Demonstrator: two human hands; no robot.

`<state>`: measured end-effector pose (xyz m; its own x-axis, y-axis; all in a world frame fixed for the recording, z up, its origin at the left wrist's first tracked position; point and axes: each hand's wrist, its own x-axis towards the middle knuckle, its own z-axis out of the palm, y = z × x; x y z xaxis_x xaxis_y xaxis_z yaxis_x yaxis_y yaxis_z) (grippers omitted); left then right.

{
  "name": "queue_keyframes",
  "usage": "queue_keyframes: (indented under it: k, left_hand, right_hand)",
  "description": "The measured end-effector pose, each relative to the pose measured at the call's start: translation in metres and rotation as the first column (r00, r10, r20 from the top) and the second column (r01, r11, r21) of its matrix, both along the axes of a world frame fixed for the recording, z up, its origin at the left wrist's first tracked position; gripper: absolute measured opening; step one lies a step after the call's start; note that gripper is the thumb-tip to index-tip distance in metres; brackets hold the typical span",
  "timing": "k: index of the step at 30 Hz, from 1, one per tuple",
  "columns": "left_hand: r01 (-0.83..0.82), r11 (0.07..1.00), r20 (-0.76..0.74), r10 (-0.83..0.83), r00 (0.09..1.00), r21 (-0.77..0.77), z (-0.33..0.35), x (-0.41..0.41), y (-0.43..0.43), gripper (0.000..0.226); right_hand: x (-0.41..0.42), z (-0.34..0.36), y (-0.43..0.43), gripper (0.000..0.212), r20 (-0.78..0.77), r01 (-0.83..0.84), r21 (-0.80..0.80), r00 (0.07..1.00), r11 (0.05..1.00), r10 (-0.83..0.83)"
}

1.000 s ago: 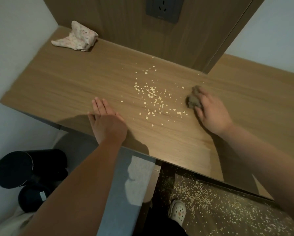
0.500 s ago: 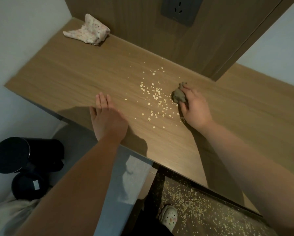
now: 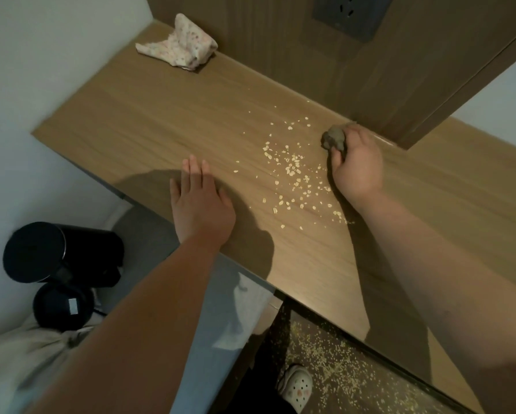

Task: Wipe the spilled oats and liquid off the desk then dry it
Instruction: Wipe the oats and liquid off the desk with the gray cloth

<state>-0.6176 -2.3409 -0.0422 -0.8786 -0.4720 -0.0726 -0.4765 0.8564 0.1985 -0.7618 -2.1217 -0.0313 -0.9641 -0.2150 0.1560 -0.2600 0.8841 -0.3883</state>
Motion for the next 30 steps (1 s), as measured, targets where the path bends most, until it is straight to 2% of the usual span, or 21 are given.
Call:
queue_keyframes:
  k: [3, 6, 8, 9, 12, 15, 17, 20, 21, 24, 27, 29, 30]
  left_hand:
    - [0.000, 1.000, 0.003, 0.000, 1.000, -0.004, -0.002, 0.000, 0.000, 0.060]
    - [-0.005, 1.000, -0.006, 0.005, 1.000, -0.005, -0.003, 0.001, 0.000, 0.060]
    - [-0.008, 1.000, -0.008, 0.008, 1.000, 0.003, -0.002, 0.000, 0.000, 0.060]
    - [-0.009, 1.000, -0.003, 0.009, 1.000, 0.004, -0.002, 0.000, 0.000, 0.060]
    - [-0.018, 1.000, -0.002, 0.019, 1.000, 0.014, -0.001, 0.000, 0.000, 0.062]
    - [-0.024, 1.000, -0.011, 0.024, 1.000, 0.018, -0.001, 0.001, 0.001, 0.061]
    - [-0.025, 1.000, -0.006, 0.025, 1.000, 0.009, 0.000, 0.001, 0.001, 0.061]
    - [-0.018, 1.000, 0.021, 0.018, 1.000, -0.015, 0.003, 0.001, 0.002, 0.063]
    - [-0.018, 1.000, 0.026, 0.018, 0.999, -0.018, 0.003, 0.001, 0.002, 0.063]
    - [-0.020, 1.000, 0.028, 0.020, 0.999, -0.015, 0.003, 0.000, 0.002, 0.064]
    - [-0.016, 0.999, 0.030, 0.016, 0.999, -0.029, 0.002, 0.001, 0.000, 0.062]
    - [-0.009, 1.000, 0.033, 0.010, 0.999, -0.026, 0.002, 0.000, 0.000, 0.062]
    - [-0.009, 1.000, 0.030, 0.009, 1.000, -0.026, 0.002, 0.001, 0.001, 0.062]
  right_hand:
    - [0.016, 0.004, -0.013, 0.044, 0.042, -0.150, -0.076, 0.987, 0.986, 0.153]
    - [0.044, 0.007, -0.011, 0.047, 0.085, -0.347, -0.102, 0.931, 0.932, 0.356]
    - [0.051, 0.013, -0.002, 0.045, 0.146, -0.377, -0.171, 0.904, 0.911, 0.401]
    - [0.049, 0.020, 0.003, 0.042, 0.170, -0.325, -0.205, 0.917, 0.923, 0.360]
    - [0.031, 0.030, 0.046, 0.035, 0.214, -0.012, -0.265, 0.974, 0.964, 0.071]
    - [0.039, 0.026, 0.100, 0.047, 0.259, 0.101, -0.063, 0.962, 0.993, -0.081]
    - [0.056, 0.013, 0.108, 0.051, 0.179, 0.112, 0.023, 0.977, 0.993, -0.114]
    - [0.084, 0.001, 0.059, 0.051, 0.083, 0.306, -0.040, 0.950, 0.951, -0.302]
    - [0.094, -0.001, 0.035, 0.051, 0.070, 0.294, -0.048, 0.954, 0.955, -0.290]
    - [0.119, -0.005, -0.010, 0.052, 0.087, 0.055, -0.036, 0.995, 0.998, -0.052]
    - [0.109, -0.001, 0.004, 0.054, 0.124, -0.096, -0.033, 0.987, 0.995, 0.099]
    - [0.092, -0.001, 0.037, 0.052, 0.078, -0.031, 0.052, 0.997, 0.998, 0.027]
    - [0.081, -0.002, 0.057, 0.051, 0.073, 0.089, 0.076, 0.993, 0.993, -0.094]
